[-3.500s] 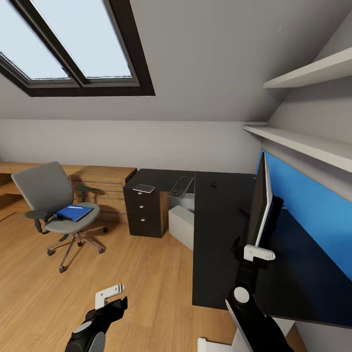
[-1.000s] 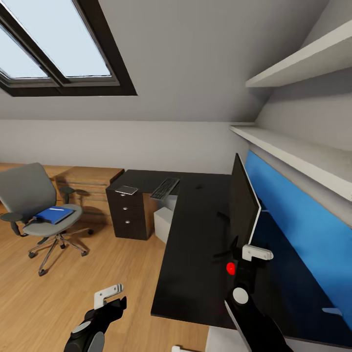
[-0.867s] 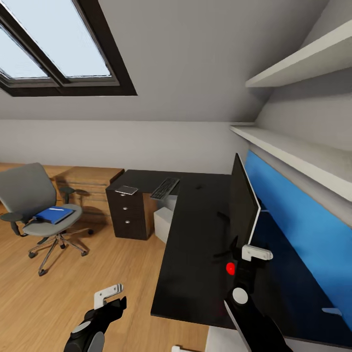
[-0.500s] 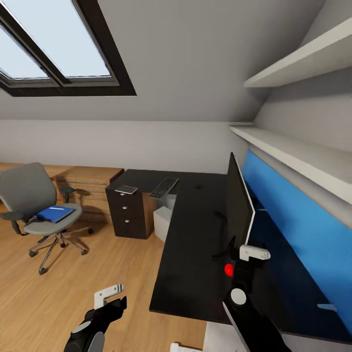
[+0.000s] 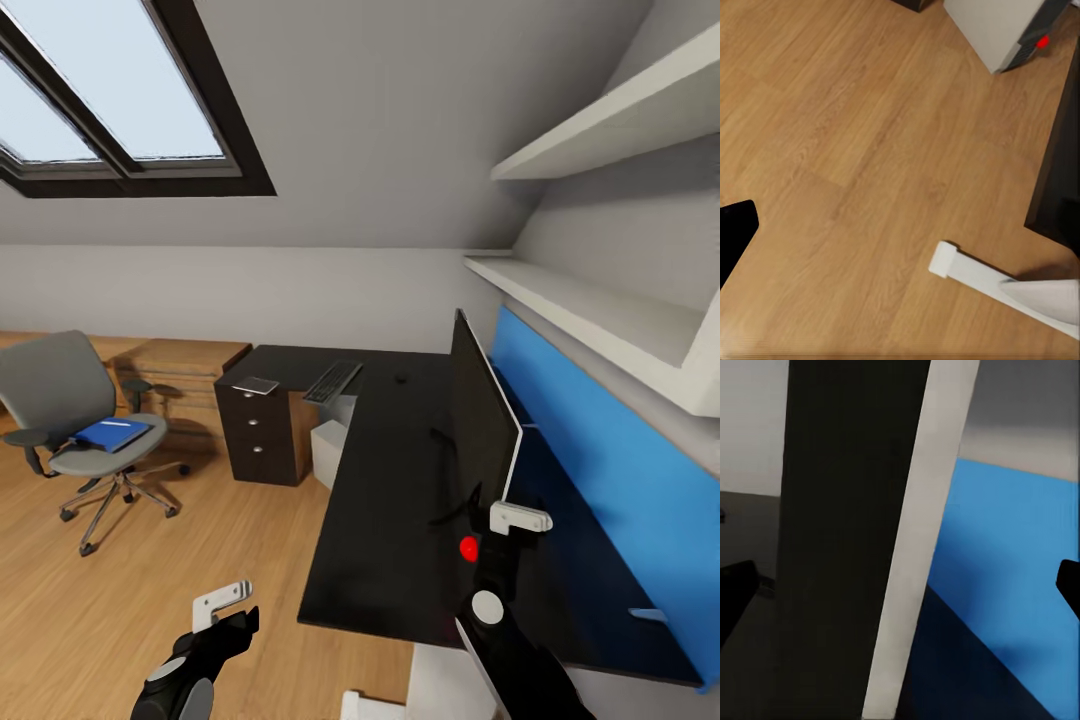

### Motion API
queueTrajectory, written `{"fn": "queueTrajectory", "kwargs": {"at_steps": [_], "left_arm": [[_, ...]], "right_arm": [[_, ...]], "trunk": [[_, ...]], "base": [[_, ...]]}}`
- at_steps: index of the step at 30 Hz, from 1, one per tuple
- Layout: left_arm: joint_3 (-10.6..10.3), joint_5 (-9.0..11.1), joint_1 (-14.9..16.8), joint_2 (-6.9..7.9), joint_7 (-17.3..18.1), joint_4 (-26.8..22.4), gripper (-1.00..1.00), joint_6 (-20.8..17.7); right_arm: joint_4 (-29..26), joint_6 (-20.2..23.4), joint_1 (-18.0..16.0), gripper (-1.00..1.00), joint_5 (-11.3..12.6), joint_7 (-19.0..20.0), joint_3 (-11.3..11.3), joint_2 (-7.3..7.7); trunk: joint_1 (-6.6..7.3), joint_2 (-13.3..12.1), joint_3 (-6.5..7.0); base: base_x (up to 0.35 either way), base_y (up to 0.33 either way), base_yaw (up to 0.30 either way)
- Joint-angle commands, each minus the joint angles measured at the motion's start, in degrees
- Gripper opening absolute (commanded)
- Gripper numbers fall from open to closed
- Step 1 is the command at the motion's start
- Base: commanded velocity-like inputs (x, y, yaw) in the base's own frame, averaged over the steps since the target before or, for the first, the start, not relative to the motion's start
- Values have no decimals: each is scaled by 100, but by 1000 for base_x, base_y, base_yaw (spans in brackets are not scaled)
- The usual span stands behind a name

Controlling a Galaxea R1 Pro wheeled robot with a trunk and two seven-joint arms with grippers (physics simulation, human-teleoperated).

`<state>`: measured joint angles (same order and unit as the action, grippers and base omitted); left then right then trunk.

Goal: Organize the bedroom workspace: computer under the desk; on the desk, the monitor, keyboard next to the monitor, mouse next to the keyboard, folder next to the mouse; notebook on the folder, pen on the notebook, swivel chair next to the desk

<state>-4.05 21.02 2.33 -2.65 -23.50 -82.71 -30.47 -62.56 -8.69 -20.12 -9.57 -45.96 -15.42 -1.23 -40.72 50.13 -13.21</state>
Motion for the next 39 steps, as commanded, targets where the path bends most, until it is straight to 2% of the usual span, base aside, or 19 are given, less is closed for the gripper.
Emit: {"fn": "queueTrajectory", "kwargs": {"at_steps": [1, 26, 39], "left_arm": [[-7, 60, 4, 1, -56, -8, 100, -12], [18, 60, 4, 1, -58, -8, 100, -12], [15, 60, 4, 1, -58, -8, 100, -12]], "right_arm": [[6, -10, -5, 100, -17, -29, -5, 0], [14, -10, -9, 100, -16, -27, -20, 0], [14, -10, -7, 100, -18, -27, -92, -8]], "trunk": [[0, 6, -8], [0, 6, -8], [0, 6, -8]], "base": [[-45, -51, 0], [-9, -37, 0], [-279, 0, 0]]}}
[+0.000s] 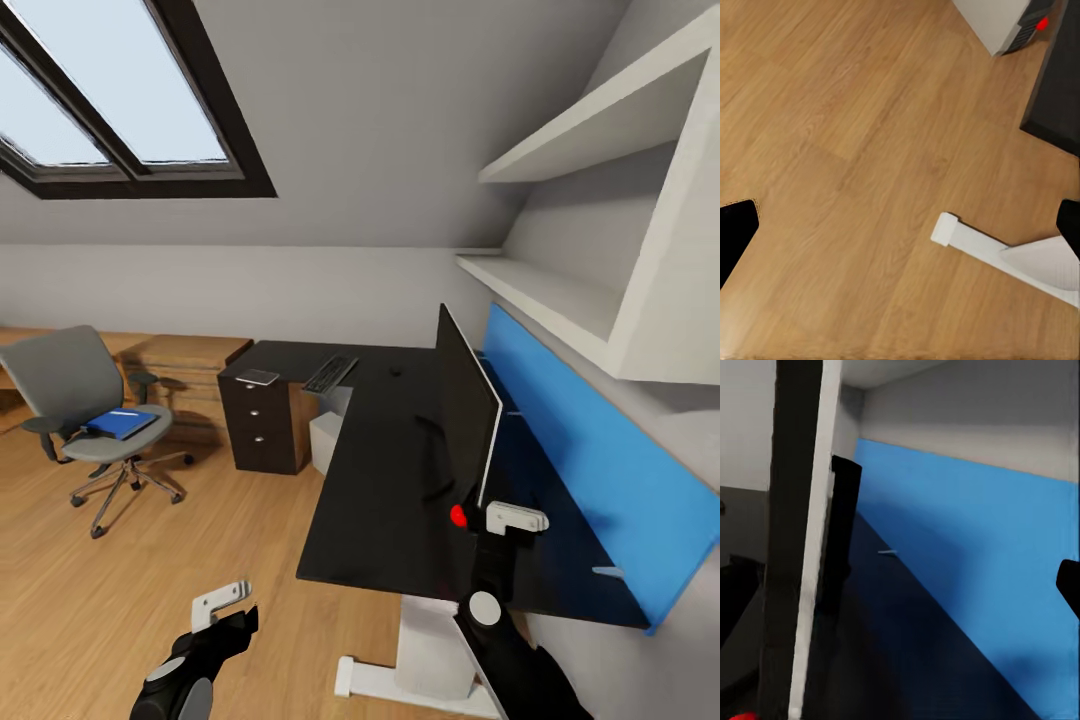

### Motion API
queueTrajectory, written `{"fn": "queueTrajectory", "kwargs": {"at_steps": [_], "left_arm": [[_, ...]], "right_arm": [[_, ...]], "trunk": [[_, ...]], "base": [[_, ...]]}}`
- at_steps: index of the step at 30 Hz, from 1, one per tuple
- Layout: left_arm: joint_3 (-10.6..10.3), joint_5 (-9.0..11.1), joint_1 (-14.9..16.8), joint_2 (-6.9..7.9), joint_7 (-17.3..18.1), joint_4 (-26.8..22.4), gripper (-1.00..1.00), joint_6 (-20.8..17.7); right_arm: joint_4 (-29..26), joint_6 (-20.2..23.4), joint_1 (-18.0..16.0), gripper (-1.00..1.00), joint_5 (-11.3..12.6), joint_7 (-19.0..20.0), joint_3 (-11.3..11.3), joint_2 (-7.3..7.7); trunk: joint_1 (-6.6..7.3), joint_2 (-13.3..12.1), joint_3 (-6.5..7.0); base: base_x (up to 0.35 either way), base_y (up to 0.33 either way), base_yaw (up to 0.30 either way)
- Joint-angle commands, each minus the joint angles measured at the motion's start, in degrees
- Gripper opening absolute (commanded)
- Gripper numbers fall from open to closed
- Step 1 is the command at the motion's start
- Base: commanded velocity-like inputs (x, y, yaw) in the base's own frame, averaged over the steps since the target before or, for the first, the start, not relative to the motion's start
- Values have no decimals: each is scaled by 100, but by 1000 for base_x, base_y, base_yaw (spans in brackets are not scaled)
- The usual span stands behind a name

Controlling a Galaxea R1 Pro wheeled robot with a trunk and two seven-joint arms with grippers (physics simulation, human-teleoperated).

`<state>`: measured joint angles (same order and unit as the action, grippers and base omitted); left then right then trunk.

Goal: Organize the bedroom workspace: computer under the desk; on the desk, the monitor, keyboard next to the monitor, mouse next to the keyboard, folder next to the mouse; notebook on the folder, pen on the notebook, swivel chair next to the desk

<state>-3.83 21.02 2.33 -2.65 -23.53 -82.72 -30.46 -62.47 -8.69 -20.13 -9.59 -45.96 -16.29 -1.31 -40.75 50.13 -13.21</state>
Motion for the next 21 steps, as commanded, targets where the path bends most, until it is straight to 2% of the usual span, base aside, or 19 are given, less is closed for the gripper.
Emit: {"fn": "queueTrajectory", "kwargs": {"at_steps": [1, 17, 21], "left_arm": [[-8, 60, 4, 1, -55, -8, 100, -13], [-4, 60, 4, 1, -55, -8, 100, -13], [-4, 60, 4, 1, -55, -8, 100, -13]], "right_arm": [[4, -10, -5, 100, -16, -28, -5, 0], [113, -18, -7, 100, -17, -27, -42, -7], [155, -18, -7, 100, -22, -29, -236, -2]], "trunk": [[3, 6, -8], [3, 6, -8], [3, 6, -8]], "base": [[-335, 0, 0], [-336, 0, 0], [-337, 0, 0]]}}
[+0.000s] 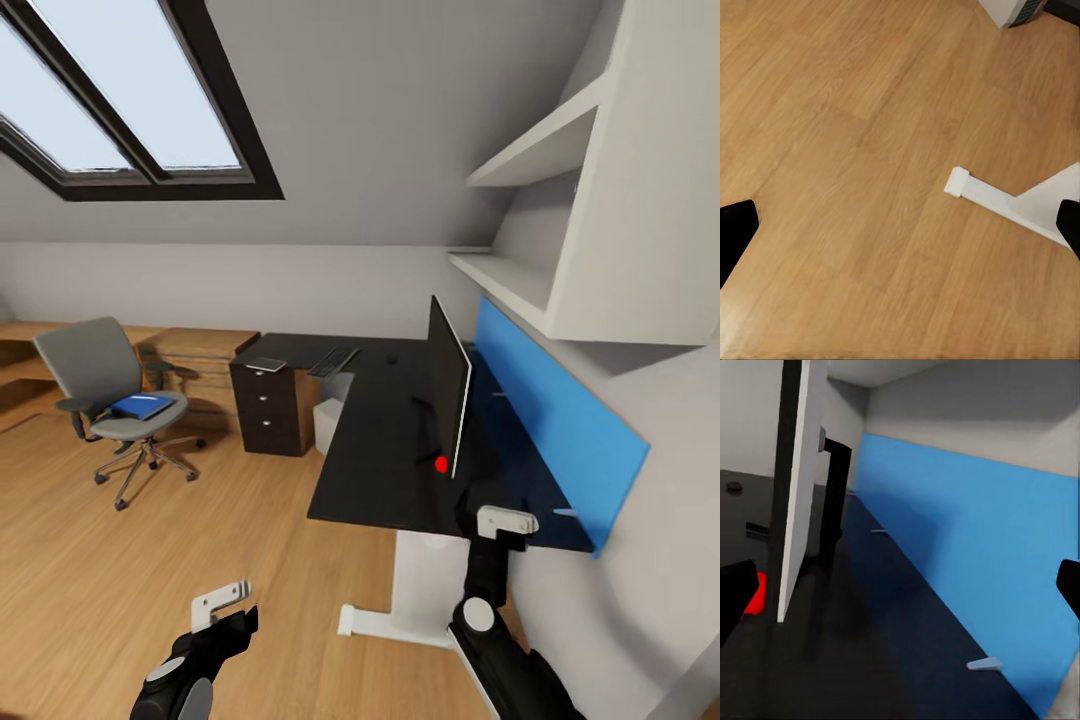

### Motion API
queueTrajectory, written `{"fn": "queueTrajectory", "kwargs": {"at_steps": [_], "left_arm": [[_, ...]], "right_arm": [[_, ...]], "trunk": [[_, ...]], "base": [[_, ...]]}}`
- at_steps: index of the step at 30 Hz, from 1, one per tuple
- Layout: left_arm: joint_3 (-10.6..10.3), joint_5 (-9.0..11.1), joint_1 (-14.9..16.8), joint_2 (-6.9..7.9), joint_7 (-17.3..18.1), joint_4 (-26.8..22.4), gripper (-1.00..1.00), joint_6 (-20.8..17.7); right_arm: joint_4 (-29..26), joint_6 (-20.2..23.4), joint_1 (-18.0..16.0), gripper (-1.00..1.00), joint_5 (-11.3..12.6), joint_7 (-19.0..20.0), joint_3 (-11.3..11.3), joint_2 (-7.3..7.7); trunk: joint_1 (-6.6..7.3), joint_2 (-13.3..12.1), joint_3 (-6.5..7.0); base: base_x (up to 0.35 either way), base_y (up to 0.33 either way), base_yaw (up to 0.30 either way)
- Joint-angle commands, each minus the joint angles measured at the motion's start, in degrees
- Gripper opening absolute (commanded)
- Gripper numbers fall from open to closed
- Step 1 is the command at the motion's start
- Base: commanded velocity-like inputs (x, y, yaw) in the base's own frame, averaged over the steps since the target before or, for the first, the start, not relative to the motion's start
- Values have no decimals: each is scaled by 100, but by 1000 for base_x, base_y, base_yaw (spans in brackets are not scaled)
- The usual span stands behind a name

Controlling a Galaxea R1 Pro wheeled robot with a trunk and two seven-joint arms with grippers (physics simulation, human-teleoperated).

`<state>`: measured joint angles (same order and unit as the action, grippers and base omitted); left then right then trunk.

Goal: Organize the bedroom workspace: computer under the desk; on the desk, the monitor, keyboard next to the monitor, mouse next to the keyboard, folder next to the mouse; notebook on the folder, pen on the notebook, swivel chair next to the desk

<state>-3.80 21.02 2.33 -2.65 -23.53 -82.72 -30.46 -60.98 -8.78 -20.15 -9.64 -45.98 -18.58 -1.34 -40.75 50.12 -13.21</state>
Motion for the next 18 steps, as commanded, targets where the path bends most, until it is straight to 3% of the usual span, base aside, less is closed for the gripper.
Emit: {"fn": "queueTrajectory", "kwargs": {"at_steps": [1, 4, 8, 18], "left_arm": [[-7, 60, 4, 1, -55, -7, 100, -12], [-12, 60, 4, 1, -55, -7, 100, -12], [-15, 65, 4, 1, -55, -1, 100, -12], [-24, 69, 4, 1, -55, 9, 100, -15]], "right_arm": [[22, -12, -6, 100, -20, -29, -72, 0], [90, -36, -5, 100, -49, -32, -453, 3], [175, -112, -4, 100, -58, -34, -791, 15], [415, -141, -6, 100, -42, -29, -932, -6]], "trunk": [[3, 7, -8], [3, 7, -8], [3, 7, -8], [3, 7, -8]], "base": [[-337, 0, 0], [-336, 0, 0], [-336, 0, 0], [-336, 0, 0]]}}
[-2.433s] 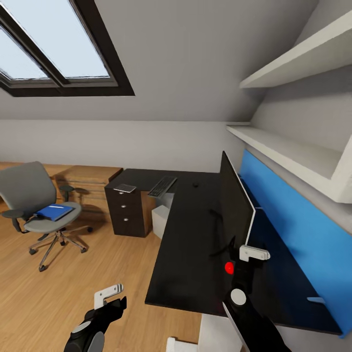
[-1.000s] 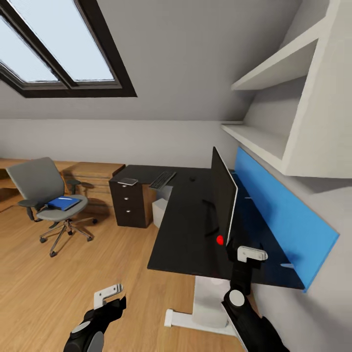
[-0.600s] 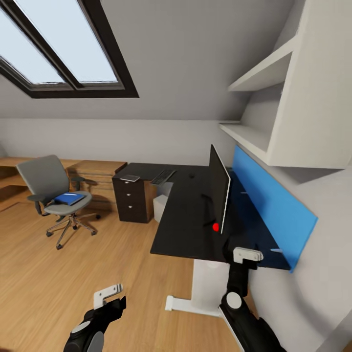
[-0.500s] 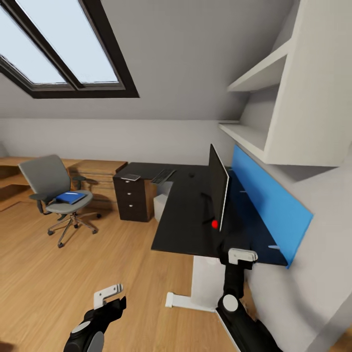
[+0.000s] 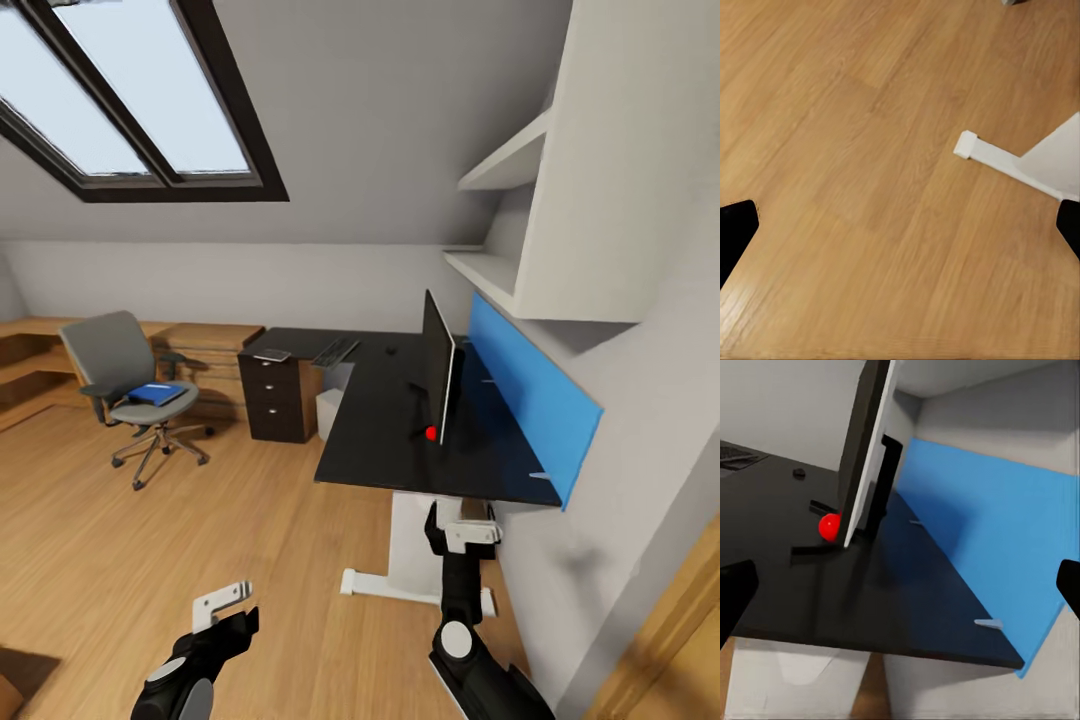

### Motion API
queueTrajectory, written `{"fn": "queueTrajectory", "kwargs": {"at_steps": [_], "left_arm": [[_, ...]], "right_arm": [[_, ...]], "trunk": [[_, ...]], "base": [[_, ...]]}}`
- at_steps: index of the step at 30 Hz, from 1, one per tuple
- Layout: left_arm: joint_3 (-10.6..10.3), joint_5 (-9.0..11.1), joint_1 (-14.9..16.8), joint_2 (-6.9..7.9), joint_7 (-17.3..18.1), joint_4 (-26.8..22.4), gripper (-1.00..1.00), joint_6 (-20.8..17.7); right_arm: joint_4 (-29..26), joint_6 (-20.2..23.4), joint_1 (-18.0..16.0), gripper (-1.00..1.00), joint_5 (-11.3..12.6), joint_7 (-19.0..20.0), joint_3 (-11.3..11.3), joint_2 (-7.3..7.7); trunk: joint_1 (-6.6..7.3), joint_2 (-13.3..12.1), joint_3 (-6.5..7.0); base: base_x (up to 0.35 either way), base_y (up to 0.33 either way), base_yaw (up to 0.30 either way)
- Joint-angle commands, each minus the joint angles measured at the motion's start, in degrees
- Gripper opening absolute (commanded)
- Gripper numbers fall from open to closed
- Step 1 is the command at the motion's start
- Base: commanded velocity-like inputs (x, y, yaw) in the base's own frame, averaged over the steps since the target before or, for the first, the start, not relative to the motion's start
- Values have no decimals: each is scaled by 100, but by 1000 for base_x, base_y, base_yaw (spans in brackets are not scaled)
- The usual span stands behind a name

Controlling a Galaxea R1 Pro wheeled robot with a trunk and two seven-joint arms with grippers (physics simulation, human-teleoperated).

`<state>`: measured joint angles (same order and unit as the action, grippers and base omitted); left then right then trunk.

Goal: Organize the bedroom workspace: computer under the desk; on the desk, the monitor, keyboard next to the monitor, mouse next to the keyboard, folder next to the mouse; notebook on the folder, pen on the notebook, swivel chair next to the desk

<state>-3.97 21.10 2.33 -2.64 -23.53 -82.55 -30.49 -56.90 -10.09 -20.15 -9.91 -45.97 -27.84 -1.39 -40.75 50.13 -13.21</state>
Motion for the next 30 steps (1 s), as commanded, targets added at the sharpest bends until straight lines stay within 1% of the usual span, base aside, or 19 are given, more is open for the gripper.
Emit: {"fn": "queueTrajectory", "kwargs": {"at_steps": [1, 4, 5, 8, 11, 12, 13, 14, 15, 17, 18, 19, 20, 22, 24, 25, 27, 29, 30], "left_arm": [[-10, 57, 4, 1, -49, -10, 100, -17], [-15, 46, 4, 1, -52, -79, 100, -10], [-16, 44, 4, 1, -60, -245, 100, -9], [-9, 48, 4, 4, -63, -289, 100, -12], [17, 50, 4, 26, -63, -49, 100, -1], [64, 45, 4, 38, -57, 451, 100, 30], [97, 42, 4, 42, -53, 727, 100, 80], [139, 38, 4, 49, -46, 1359, 100, 481], [150, 36, 4, 50, -35, 1672, 100, 817], [159, 34, 4, 52, -23, 2126, 100, 1366], [161, 34, 4, 52, -21, 2270, 100, 1537], [163, 31, 4, 53, -17, 2544, 100, 1844], [171, 28, 4, 53, -13, 3013, 100, 2263], [175, 26, 4, 64, -18, 3374, 100, 2457], [176, 26, 4, 101, -23, 3603, 100, 2525], [181, 26, 4, 166, -25, 4060, 100, 2616], [183, 25, 4, 184, -22, 4266, 100, 2754], [179, 36, 4, 191, -21, 4519, 100, 3119], [153, 5, 4, 191, -12, 5185, 100, 3508]], "right_arm": [[169, -13, -6, 100, -6, -27, -10, -7], [279, -19, -6, 100, -2, -30, -18, -9], [445, -38, -6, 100, -8, -30, -38, -6], [804, -205, -6, 100, 1, -35, -42, -9], [1449, -369, -6, 100, 163, -27, -33, -42], [2187, -629, -6, 100, 360, 56, -41, -165], [2600, -876, -6, 100, 423, 161, -41, -239], [3434, -1470, -6, 100, 500, 520, -30, -351], [3754, -1698, -6, 100, 540, 732, -18, -380], [4095, -1910, -6, 100, 612, 1103, -3, -405], [4182, -1955, -6, 100, 635, 1242, 1, -411], [4338, -2021, -6, 100, 680, 1538, 8, -414], [4628, -2090, -6, 100, 798, 2107, 17, -408], [4845, -2118, -6, 100, 991, 2483, 21, -407], [4930, -2127, -6, 100, 1169, 2625, 21, -406], [5004, -2135, -6, 100, 1490, 2739, 23, -401], [5017, -2136, -6, 100, 1586, 2758, 23, -396], [5026, -2147, -6, 100, 1659, 2774, 19, -394], [5026, -2170, -6, 100, 1699, 2779, 12, -429]], "trunk": [[3, 6, -8], [3, 6, -8], [25, -34, 10], [91, -154, 64], [157, -275, 118], [179, -315, 135], [201, -355, 153], [222, -395, 171], [244, -435, 189], [288, -515, 225], [310, -555, 243], [332, -595, 261], [354, -636, 279], [398, -716, 315], [442, -796, 351], [464, -836, 371], [508, -916, 413], [552, -997, 455], [574, -1037, 474]], "base": [[-193, 0, 0], [-105, 0, 0], [-17, 0, 0], [-8, 0, 0], [-2, 0, 0], [0, 0, 0], [0, 0, 0], [0, 0, 0], [0, 0, 0], [0, 0, 0], [0, 0, 0], [0, 0, 0], [0, 0, 0], [0, 0, 0], [0, 0, 0], [0, 0, 0], [0, 0, 0], [0, 0, 0], [0, 0, 106]]}}
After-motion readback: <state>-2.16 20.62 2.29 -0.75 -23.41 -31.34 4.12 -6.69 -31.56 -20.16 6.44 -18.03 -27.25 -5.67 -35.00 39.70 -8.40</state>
